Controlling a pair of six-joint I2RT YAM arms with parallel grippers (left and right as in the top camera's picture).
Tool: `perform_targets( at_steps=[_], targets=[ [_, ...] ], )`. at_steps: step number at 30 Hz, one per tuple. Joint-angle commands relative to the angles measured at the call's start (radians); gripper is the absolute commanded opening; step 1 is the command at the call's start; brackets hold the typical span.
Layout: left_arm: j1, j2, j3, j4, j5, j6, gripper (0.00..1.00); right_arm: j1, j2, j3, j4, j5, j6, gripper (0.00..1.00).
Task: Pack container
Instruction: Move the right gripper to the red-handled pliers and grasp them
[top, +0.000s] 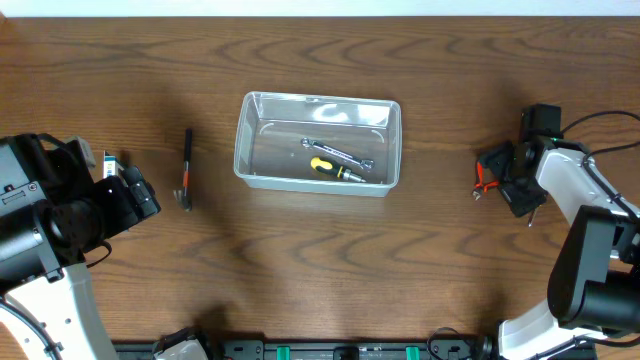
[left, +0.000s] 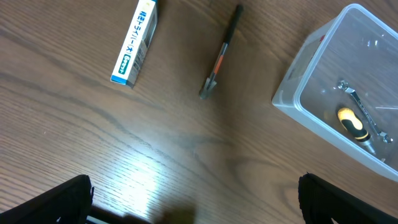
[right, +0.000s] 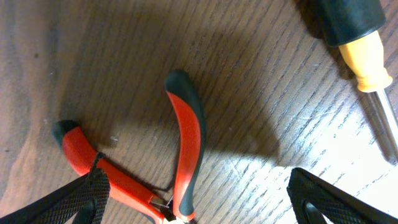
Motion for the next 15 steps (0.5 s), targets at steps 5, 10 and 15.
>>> perform_targets(
  at_steps=[5,10,15],
  targets=[
    [0.004,-0.003,0.013,-0.003,0.003,0.014,0.98,-0.006,0.06,-0.006,0.013,0.026,0.032,0.94],
    [0.004,-0.003,0.013,-0.004,0.003,0.014,0.98,-0.006,0.079,-0.006,0.023,0.026,0.031,0.94],
    [0.004,-0.003,0.013,-0.003,0.003,0.014,0.98,-0.006,0.08,-0.006,0.032,0.018,0.031,0.89]
  ],
)
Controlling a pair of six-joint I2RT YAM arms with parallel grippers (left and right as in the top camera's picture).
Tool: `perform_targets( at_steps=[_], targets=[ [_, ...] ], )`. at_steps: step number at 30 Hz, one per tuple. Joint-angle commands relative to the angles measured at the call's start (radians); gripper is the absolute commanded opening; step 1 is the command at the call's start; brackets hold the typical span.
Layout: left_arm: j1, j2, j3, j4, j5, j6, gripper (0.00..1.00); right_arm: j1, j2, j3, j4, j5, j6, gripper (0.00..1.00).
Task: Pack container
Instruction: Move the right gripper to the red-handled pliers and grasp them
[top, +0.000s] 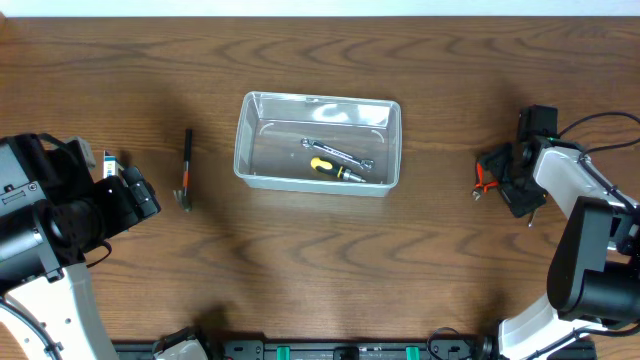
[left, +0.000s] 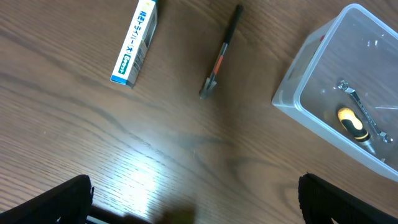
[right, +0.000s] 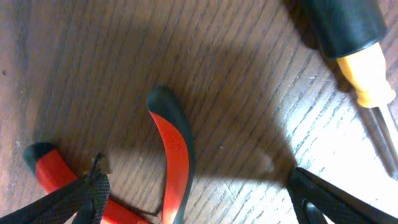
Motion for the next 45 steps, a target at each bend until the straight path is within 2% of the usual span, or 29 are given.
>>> perform_targets(
  at_steps=[1,4,10,14,22,26,31,45],
  targets=[
    [0.004,-0.003,0.013,-0.004,0.003,0.014,0.98,-0.006,0.04,-0.008,0.009,-0.012,0.017,0.86],
    [0.004,-0.003,0.013,-0.003,0.003,0.014,0.98,-0.006,0.04,-0.008,0.003,-0.011,0.017,0.76],
    [0.004,-0.003,0.013,-0.004,0.003,0.014,0.98,-0.005,0.04,-0.008,-0.007,-0.011,0.017,0.66],
    [0.004,-0.003,0.013,-0.004,0.003,0.014,0.98,-0.006,0.04,-0.008,-0.017,-0.011,0.017,0.55],
    [0.004,-0.003,0.013,-0.004,0.003,0.014,0.98,-0.005,0.04,-0.008,-0.021,-0.014,0.017,0.21],
    [0.004,-0.003,0.013,-0.004,0.003,0.014,0.98,-0.005,0.04,-0.008,-0.021,-0.022,0.017,0.1],
    [0.004,-0.003,0.013,-0.004,0.003,0.014,0.98,-0.005,0.04,-0.008,-0.022,-0.03,0.017,0.02],
    [0.004,-0.003,0.013,-0.007,0.002,0.014,0.98,-0.005,0.04,-0.008,-0.028,-0.03,-0.005,0.01]
  ],
)
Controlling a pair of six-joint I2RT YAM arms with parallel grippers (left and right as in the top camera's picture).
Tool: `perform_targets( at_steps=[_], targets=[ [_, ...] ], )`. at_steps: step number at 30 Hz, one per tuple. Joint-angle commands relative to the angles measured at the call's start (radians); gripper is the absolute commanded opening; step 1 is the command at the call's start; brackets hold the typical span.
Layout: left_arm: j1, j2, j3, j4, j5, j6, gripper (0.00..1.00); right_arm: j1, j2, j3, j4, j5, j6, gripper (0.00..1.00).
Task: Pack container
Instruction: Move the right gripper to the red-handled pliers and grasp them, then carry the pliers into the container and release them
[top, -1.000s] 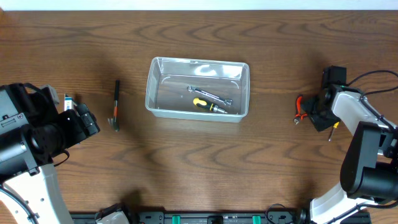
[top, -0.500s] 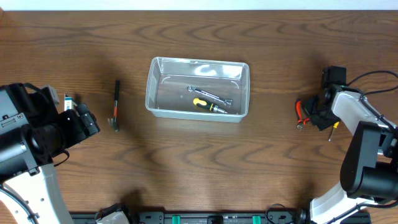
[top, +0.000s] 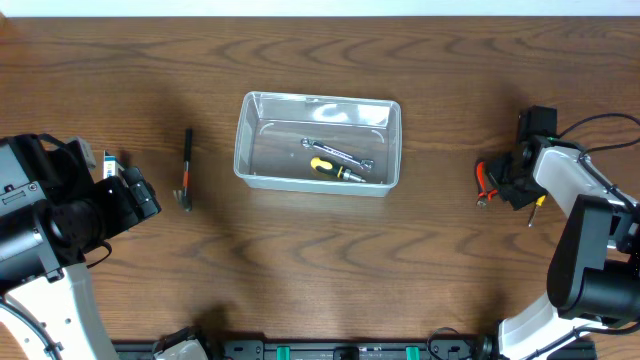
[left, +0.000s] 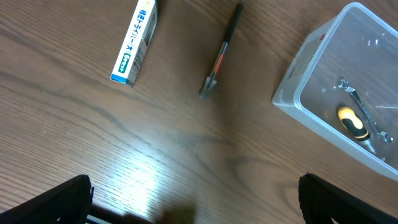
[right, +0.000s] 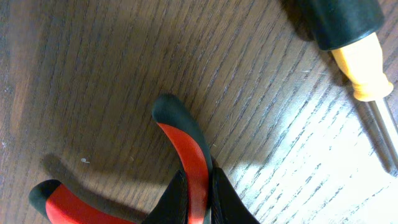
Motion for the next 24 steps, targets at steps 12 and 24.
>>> perform_targets(
  at_steps=[12,24],
  targets=[
    [0.004,-0.003,0.013,-0.004,0.002,0.014,0.98,-0.004,0.032,-0.009,-0.011,-0.032,-0.073,0.01],
    [0.004,-0.003,0.013,-0.019,0.002,0.014,0.98,0.052,0.004,0.224,-0.145,-0.111,-0.375,0.01]
  ],
)
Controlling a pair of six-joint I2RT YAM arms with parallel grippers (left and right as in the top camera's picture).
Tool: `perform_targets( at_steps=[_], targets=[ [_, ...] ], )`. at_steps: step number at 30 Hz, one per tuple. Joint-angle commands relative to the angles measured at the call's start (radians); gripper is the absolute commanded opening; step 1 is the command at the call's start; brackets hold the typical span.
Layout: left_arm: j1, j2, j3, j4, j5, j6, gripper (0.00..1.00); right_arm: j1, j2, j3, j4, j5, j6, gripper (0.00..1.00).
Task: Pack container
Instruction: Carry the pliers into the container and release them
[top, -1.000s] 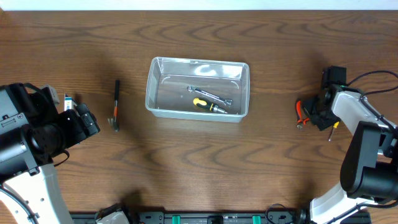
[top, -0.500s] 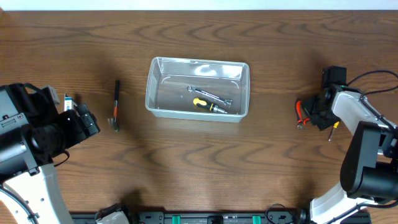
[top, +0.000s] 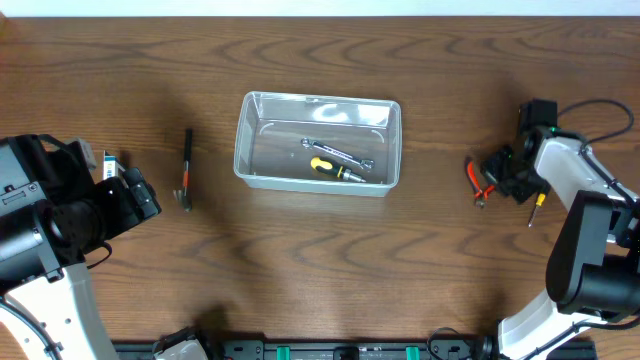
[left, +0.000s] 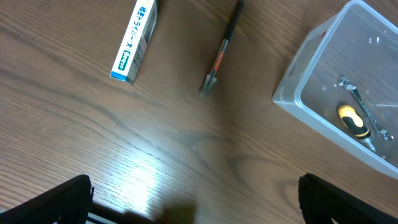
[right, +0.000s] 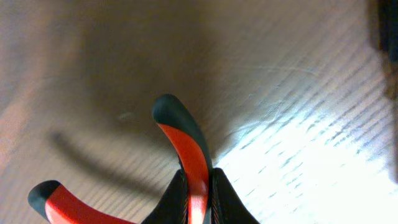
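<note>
The clear plastic container (top: 317, 142) sits mid-table with a small wrench (top: 338, 153) and a yellow-and-black screwdriver (top: 335, 170) inside. My right gripper (top: 503, 172) is shut on one handle of the red-and-black pliers (right: 183, 149), which hang above the table right of the container; the pliers (top: 475, 180) show red in the overhead view. My left gripper (left: 194, 202) stands open at the left, nothing between its fingers. A slim dark tool (top: 186, 168) and a white-and-blue box (left: 135, 42) lie left of the container (left: 339, 93).
A yellow-shafted screwdriver (top: 537, 205) lies on the table by the right arm. Bare wood lies between the pliers and the container. The slim tool (left: 221, 53) lies between the box and the container's left wall.
My right gripper, still shut on the pliers, has lifted them off the wood and shifted a little toward the container. The left arm has not moved.
The right gripper stood open over the pliers lying on the table beside the screwdriver, then sat lower around them. Later it was shut on one handle. Now the pliers hang clear of the table. The left arm stayed still throughout.
</note>
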Motion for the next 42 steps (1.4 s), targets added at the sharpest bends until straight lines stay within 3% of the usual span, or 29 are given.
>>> perform_targets(
  at_steps=[1,6,13,21,28,35,38,41,42],
  targets=[
    [0.004,-0.003,0.013,-0.008,0.002,0.014,0.98,0.05,-0.018,0.142,-0.043,-0.024,-0.158,0.01],
    [0.004,-0.003,0.013,-0.007,0.002,0.014,0.98,0.151,-0.022,0.355,-0.148,-0.018,-0.299,0.01],
    [0.004,-0.003,0.013,-0.007,0.002,0.014,0.98,0.37,-0.022,0.603,-0.201,-0.018,-0.633,0.01],
    [0.004,-0.003,0.013,-0.008,0.002,0.014,0.98,0.583,0.021,0.628,-0.148,-0.019,-1.049,0.01],
    [0.004,-0.003,0.013,-0.008,0.002,0.014,0.98,0.644,0.173,0.628,-0.125,-0.035,-1.202,0.01],
    [0.004,-0.003,0.013,-0.007,0.002,0.014,0.98,0.645,0.322,0.628,-0.149,-0.041,-1.21,0.01],
    [0.004,-0.003,0.013,-0.007,0.002,0.014,0.98,0.645,0.338,0.628,-0.153,-0.041,-1.21,0.11],
    [0.004,-0.003,0.013,-0.007,0.002,0.014,0.98,0.645,0.333,0.628,-0.146,-0.041,-1.21,0.4],
    [0.004,-0.003,0.013,-0.007,0.002,0.014,0.98,0.645,0.332,0.628,-0.143,-0.041,-1.21,0.44]
  ],
)
